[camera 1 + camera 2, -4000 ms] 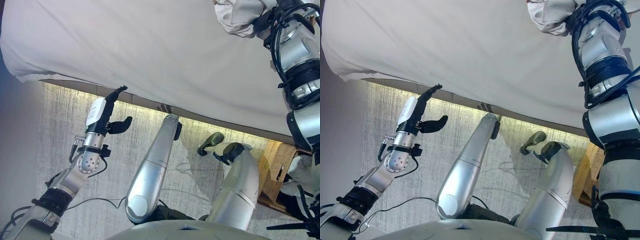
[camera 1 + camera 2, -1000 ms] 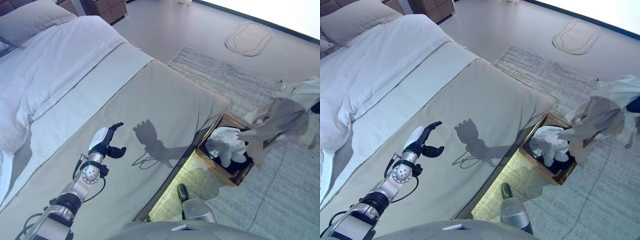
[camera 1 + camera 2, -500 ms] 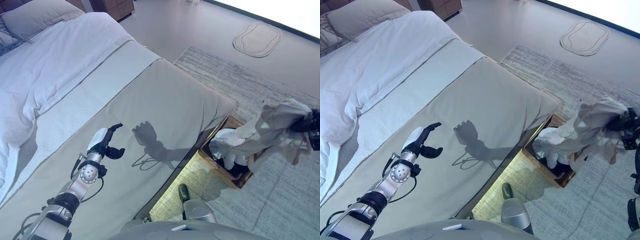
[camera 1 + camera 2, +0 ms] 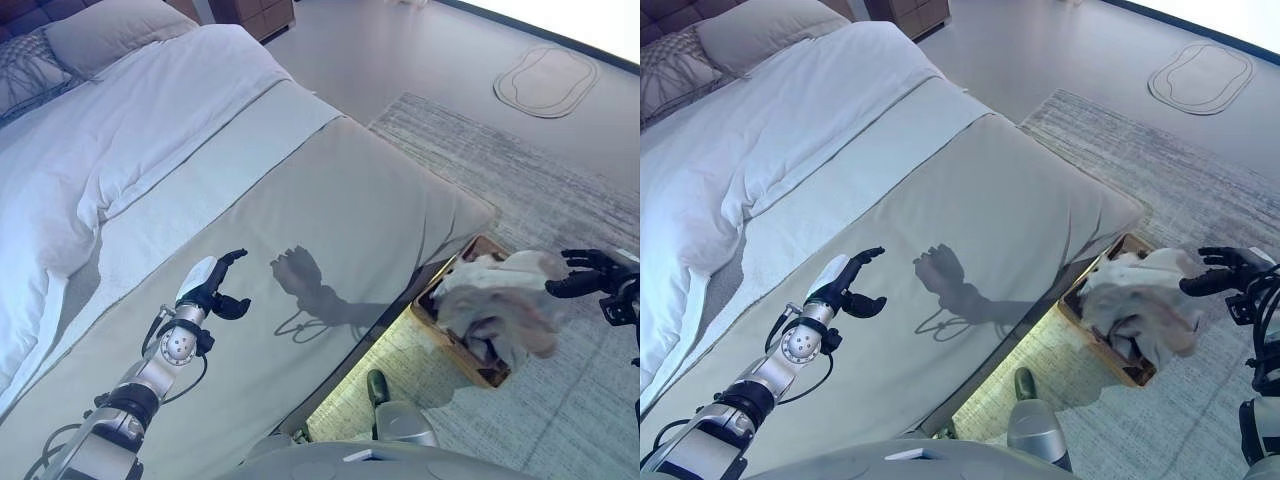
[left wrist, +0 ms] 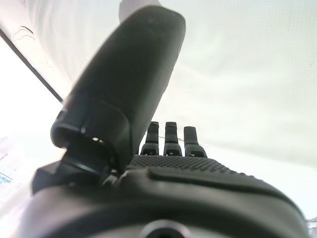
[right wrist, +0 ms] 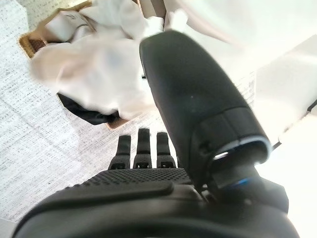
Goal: Pick up the clothes from the bed and place them into the basket
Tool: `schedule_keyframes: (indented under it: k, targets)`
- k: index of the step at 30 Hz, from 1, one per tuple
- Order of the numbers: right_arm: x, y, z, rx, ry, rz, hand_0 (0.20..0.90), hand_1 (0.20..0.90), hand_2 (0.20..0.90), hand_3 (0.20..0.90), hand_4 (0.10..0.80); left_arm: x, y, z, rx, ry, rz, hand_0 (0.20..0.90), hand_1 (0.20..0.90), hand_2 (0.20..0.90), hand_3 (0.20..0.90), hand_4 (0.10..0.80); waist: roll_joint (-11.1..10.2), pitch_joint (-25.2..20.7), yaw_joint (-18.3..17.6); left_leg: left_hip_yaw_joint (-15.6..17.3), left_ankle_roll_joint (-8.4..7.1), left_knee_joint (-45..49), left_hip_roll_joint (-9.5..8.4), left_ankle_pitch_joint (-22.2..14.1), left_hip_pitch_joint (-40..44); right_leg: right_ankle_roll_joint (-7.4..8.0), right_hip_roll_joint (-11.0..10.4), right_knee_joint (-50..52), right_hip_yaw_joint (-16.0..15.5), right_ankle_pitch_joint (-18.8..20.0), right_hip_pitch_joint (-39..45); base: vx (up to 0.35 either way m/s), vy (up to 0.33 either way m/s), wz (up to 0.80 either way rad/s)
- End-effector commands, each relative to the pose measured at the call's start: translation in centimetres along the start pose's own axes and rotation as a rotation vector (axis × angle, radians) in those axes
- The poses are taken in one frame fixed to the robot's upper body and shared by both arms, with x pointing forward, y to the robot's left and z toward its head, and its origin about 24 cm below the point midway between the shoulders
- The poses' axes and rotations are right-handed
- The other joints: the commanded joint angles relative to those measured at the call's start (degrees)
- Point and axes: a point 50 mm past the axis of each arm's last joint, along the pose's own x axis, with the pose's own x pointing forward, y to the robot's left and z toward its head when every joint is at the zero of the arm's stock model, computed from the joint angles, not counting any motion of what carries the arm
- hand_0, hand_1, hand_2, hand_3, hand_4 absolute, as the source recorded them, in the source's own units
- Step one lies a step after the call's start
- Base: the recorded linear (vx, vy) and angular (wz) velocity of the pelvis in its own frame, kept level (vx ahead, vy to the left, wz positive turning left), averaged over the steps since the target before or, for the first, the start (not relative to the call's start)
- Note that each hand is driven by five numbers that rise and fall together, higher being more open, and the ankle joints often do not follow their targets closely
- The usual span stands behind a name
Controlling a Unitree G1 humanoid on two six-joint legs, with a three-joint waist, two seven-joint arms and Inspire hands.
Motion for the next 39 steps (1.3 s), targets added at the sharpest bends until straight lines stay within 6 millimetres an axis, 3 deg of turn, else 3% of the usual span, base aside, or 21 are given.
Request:
schedule_keyframes:
  k: [1,11,16,20,24,30,32,39]
  targets:
    - [-0.4,-2.2,2.3,-0.049,-0.097,-0.073,0.900,0.900,0.900,0.900,0.800,1.0,4.3,2.2,0.048,-0.133,0.120,0.900,0.900,0.900,0.900,0.800,-3.5,-4.4,1.2,-0.4,-1.90,6.3,2.24,-7.5,2.0,3.52,-2.7,5.7,-1.0,-2.8,-2.9,0.000,0.000,0.00]
    - [-0.5,-2.3,2.2,-0.031,-0.112,-0.128,0.900,0.900,0.900,0.900,0.800,0.8,4.7,2.0,0.052,-0.122,0.126,0.900,0.900,0.900,0.900,0.800,-4.0,-4.9,1.9,-1.0,-1.73,5.9,2.18,-7.2,2.5,3.58,-2.5,5.5,-1.2,-2.8,-2.0,0.013,-0.005,0.02]
    - [-0.9,-1.6,6.0,-0.073,-0.293,-0.203,0.900,0.900,0.900,0.900,0.800,0.5,4.2,1.5,0.030,-0.103,0.138,0.900,0.900,0.900,0.900,0.800,-4.0,-5.2,2.1,-1.6,-1.78,5.4,2.07,-6.8,2.6,3.44,-2.3,5.5,-1.2,-3.2,-1.2,0.008,0.016,0.00]
    - [-1.7,1.2,8.0,-0.161,-0.447,-0.225,0.900,0.900,0.900,0.900,0.800,0.1,3.3,1.1,0.003,-0.088,0.156,0.900,0.900,0.900,0.900,0.800,-3.9,-5.5,2.1,-2.4,-1.88,4.6,1.94,-6.1,2.6,3.56,-2.2,5.5,-1.5,-3.4,-0.6,0.016,0.044,0.00]
    - [-2.7,5.3,8.9,-0.180,-0.573,-0.149,0.900,0.900,0.900,0.900,0.800,-0.1,2.6,1.2,-0.035,-0.087,0.187,0.900,0.900,0.900,0.900,0.800,-3.9,-5.5,2.7,-3.4,-1.77,3.8,1.79,-5.3,2.2,3.51,-2.0,5.5,-2.0,-3.9,-0.2,-0.012,0.049,0.12]
    - [-3.8,10.2,8.3,-0.147,-0.667,-0.078,0.900,0.900,0.900,0.900,0.800,-1.1,0.6,0.5,-0.089,-0.049,0.203,0.900,0.900,0.900,0.900,0.800,-4.2,-5.7,4.1,-4.9,-1.63,3.3,1.67,-4.7,2.1,3.40,-2.0,5.2,-3.2,-4.4,1.1,-0.011,0.058,0.11]
    - [-4.5,12.6,7.7,-0.166,-0.700,-0.027,0.900,0.900,0.900,0.900,0.800,-1.7,-0.1,-0.2,-0.127,-0.008,0.220,0.900,0.900,0.900,0.900,0.800,-4.3,-5.9,5.1,-5.8,-1.49,2.9,1.52,-4.5,2.2,3.42,-2.2,5.0,-4.1,-4.6,1.9,-0.020,0.081,0.25]
    - [-5.1,15.6,7.0,-0.212,-0.718,0.043,0.900,0.900,0.900,0.900,0.800,-3.0,-1.5,-1.9,-0.179,0.080,0.196,0.900,0.900,0.900,0.900,0.800,-4.7,-6.6,7.1,-7.3,-1.70,2.6,1.37,-4.0,2.0,3.44,-2.7,4.9,-6.4,-5.1,3.5,-0.004,0.051,0.19]
